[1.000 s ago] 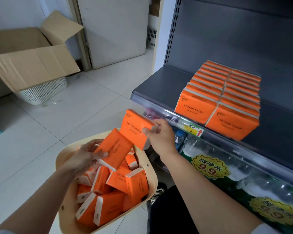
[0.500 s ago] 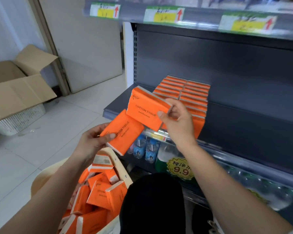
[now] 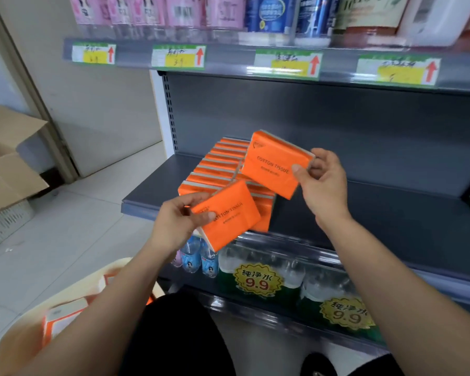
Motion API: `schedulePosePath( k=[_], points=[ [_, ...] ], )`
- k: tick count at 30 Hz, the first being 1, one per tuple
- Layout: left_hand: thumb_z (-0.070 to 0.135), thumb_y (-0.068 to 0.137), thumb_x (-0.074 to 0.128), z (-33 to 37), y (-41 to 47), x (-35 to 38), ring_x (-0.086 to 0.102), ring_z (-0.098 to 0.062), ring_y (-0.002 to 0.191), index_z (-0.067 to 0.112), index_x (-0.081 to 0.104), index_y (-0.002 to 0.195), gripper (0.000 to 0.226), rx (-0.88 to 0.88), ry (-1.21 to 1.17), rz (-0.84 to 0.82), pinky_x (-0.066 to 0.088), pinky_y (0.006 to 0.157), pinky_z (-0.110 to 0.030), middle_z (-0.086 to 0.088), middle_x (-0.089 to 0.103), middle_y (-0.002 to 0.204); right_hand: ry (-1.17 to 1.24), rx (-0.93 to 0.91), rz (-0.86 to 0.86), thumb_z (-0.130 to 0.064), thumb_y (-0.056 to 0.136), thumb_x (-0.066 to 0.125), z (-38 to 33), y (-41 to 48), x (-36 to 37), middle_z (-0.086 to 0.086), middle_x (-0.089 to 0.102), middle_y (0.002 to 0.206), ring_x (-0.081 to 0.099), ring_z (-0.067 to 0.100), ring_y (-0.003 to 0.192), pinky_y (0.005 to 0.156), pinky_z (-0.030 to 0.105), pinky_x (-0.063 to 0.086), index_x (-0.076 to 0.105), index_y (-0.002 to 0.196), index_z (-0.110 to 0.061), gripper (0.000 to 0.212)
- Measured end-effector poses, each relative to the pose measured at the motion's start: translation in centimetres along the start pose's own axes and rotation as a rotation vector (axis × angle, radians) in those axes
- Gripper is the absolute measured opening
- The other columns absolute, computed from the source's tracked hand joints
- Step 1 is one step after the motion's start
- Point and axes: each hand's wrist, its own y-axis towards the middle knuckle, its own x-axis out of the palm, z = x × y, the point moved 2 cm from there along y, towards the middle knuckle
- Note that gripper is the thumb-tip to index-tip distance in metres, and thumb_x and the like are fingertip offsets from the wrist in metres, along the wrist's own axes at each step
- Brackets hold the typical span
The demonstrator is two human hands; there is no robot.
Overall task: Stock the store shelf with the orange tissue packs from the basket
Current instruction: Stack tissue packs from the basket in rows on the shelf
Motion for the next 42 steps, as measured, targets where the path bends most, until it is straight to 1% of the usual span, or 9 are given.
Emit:
schedulePosePath(
  k=[8, 13, 17, 19, 24, 28, 34, 39, 42],
  points=[
    [0.003, 0.072, 0.078, 0.9, 1.2, 8.8, 0.061, -0.022, 0.103, 0.033, 0.069, 0.094, 0.039, 0.083, 0.185, -0.217, 0.052, 0.091, -0.041, -0.001, 0.066, 0.108, -0.147, 0.042, 0.086, -0.015, 0.086, 0.069, 3.1, 3.7, -4.9, -0.004, 0.060, 0.106, 0.058, 0.012, 0.098, 0.086, 0.029, 0.050, 0.055, 0.118, -0.021, 0.036],
    [0.007, 0.076, 0.077, 0.5, 2.2, 12.9, 0.059, -0.023, 0.099, 0.037, 0.066, 0.097, 0.037, 0.121, 0.287, -0.310, 0.054, 0.084, -0.035, 0.004, 0.061, 0.104, -0.284, 0.064, 0.076, -0.015, 0.086, 0.070, 5.9, 6.1, -6.9, -0.002, 0.062, 0.109, 0.059, 0.015, 0.102, 0.091, 0.037, 0.052, 0.055, 0.124, -0.017, 0.041],
    [0.010, 0.077, 0.077, -0.1, 3.2, 15.1, 0.058, -0.023, 0.091, 0.036, 0.067, 0.100, 0.036, 0.159, 0.367, -0.324, 0.053, 0.083, -0.043, 0.014, 0.057, 0.098, -0.356, 0.103, 0.068, -0.018, 0.085, 0.071, 8.7, 7.9, -7.8, 0.002, 0.063, 0.116, 0.059, 0.019, 0.108, 0.094, 0.042, 0.052, 0.055, 0.127, -0.017, 0.044],
    [0.012, 0.077, 0.077, -0.2, 3.8, 16.0, 0.056, -0.019, 0.087, 0.031, 0.067, 0.106, 0.036, 0.218, 0.441, -0.331, 0.052, 0.081, -0.040, 0.017, 0.056, 0.097, -0.361, 0.115, 0.056, -0.017, 0.085, 0.071, 10.0, 8.8, -7.8, 0.003, 0.064, 0.116, 0.060, 0.019, 0.108, 0.094, 0.041, 0.052, 0.055, 0.127, -0.017, 0.045],
    [0.013, 0.078, 0.076, -0.2, 5.4, 17.5, 0.056, -0.008, 0.093, 0.025, 0.067, 0.114, 0.039, 0.373, 0.531, -0.356, 0.049, 0.082, -0.025, 0.012, 0.058, 0.105, -0.368, 0.116, 0.040, -0.016, 0.084, 0.072, 12.3, 11.3, -7.2, 0.004, 0.063, 0.118, 0.059, 0.019, 0.111, 0.096, 0.039, 0.051, 0.055, 0.128, -0.015, 0.047],
    [0.013, 0.079, 0.075, -0.9, 6.0, 18.2, 0.054, -0.005, 0.103, 0.023, 0.067, 0.116, 0.039, 0.404, 0.550, -0.363, 0.050, 0.087, -0.029, 0.012, 0.057, 0.110, -0.387, 0.126, 0.038, -0.016, 0.085, 0.072, 14.2, 13.2, -6.5, 0.005, 0.063, 0.120, 0.058, 0.019, 0.113, 0.097, 0.037, 0.049, 0.054, 0.129, -0.014, 0.048],
    [0.012, 0.079, 0.075, -1.1, 7.0, 18.6, 0.056, -0.007, 0.102, 0.023, 0.067, 0.116, 0.040, 0.412, 0.575, -0.371, 0.051, 0.085, -0.031, 0.010, 0.059, 0.110, -0.419, 0.163, 0.068, -0.018, 0.086, 0.070, 17.0, 16.3, -5.4, 0.004, 0.063, 0.121, 0.058, 0.019, 0.114, 0.095, 0.031, 0.046, 0.052, 0.131, -0.014, 0.049],
    [0.012, 0.078, 0.075, -1.2, 7.6, 18.7, 0.056, -0.007, 0.097, 0.022, 0.067, 0.116, 0.040, 0.425, 0.596, -0.363, 0.049, 0.083, -0.025, 0.010, 0.059, 0.109, -0.471, 0.136, 0.098, -0.015, 0.085, 0.070, 18.1, 18.9, -4.6, -0.002, 0.059, 0.094, 0.058, 0.016, 0.095, 0.076, 0.021, 0.039, 0.055, 0.112, -0.010, 0.032],
    [0.012, 0.078, 0.076, -1.4, 7.8, 18.9, 0.056, -0.006, 0.096, 0.021, 0.067, 0.117, 0.041, 0.435, 0.598, -0.364, 0.049, 0.082, -0.024, 0.010, 0.059, 0.109, -0.494, 0.115, 0.084, -0.014, 0.085, 0.070, 18.7, 20.3, -4.2, -0.004, 0.057, 0.090, 0.056, 0.014, 0.091, 0.076, 0.020, 0.038, 0.056, 0.111, -0.009, 0.030]
  ],
)
